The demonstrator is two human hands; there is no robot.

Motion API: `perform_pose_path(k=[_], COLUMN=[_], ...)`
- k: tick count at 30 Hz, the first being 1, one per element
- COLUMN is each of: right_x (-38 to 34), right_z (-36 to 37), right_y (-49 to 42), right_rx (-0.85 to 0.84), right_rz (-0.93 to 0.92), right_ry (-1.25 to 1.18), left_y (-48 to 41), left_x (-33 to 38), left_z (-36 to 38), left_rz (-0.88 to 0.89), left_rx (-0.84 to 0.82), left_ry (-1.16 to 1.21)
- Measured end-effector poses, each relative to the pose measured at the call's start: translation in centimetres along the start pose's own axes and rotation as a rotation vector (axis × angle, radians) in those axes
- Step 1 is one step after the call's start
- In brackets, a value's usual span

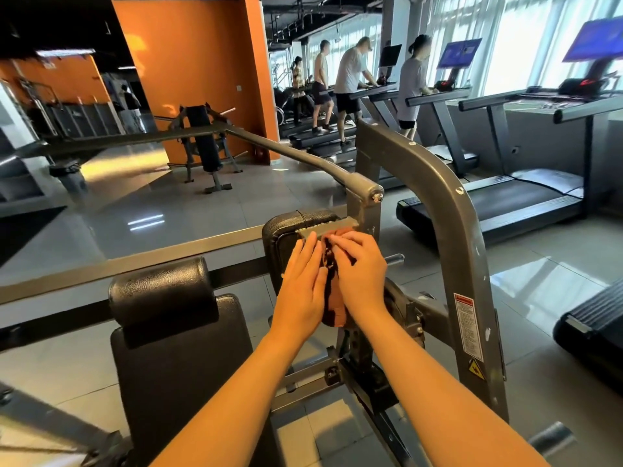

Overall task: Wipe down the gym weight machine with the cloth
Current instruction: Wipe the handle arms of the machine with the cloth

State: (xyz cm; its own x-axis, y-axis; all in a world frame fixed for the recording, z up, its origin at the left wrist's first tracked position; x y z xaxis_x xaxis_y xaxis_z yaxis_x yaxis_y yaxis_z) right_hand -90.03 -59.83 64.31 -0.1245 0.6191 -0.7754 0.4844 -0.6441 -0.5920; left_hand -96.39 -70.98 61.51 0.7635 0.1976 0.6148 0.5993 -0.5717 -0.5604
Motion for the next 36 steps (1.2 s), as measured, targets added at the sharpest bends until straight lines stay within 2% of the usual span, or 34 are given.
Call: perform_pose_path(k=[4, 13, 18, 20, 25, 29, 33, 36], right_x=[1.5, 0.8, 3.3, 1.4, -2.1, -0.8, -0.4, -2.2], right_z=[-1.1, -0.3, -2.1, -0.8, 2.8, 1.9, 1.1, 2.6], right_y=[0.6, -0.1, 0.7, 0.3, -0.2, -0.6, -1.0, 0.5], right_rx=[-0.085, -0.125, -0.016, -0.015, -0.158, -0.259, -0.125, -0.21], right_rz=[0.022, -0.044, 0.076, 0.0, -0.226, -0.244, -0.133, -0.224], right_ry=[0.065, 0.042, 0.078, 0.037, 0.1, 0.104, 0.065, 0.024], left_y=[1.1, 1.5, 1.8, 1.9, 2.1, 2.3, 2.8, 3.1], left_x=[-0.4, -0.4, 0.1, 0.3, -0.1, -0.1, -0.3, -0.5], left_z=[1.2, 0.8, 0.7, 0.1, -1.0, -0.9, -1.1, -1.1], left_rz=[-0.034, -0.063, -0.096, -0.096, -0.129, -0.163, -0.229, -0.303], left_rx=[-0.034, 0.004, -0.019, 0.005, 0.092, 0.089, 0.049, 0.102], left_ry=[-0.052, -0.004, -0.049, -0.017, 0.085, 0.118, 0.18, 0.269])
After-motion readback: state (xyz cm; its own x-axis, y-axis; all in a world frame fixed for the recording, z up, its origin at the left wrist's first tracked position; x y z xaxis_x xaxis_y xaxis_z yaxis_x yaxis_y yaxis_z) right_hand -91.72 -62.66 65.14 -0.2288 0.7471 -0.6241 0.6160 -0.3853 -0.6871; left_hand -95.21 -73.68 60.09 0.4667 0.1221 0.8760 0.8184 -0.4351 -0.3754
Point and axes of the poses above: each hand's wrist, its own y-axis away from the middle knuckle, its own z-axis out of the palm, x = y × z, the point moved 4 cm from there along -y, towards the middle knuckle, and after that the axes turned 3 degrees about y, right-handed, at the moved point
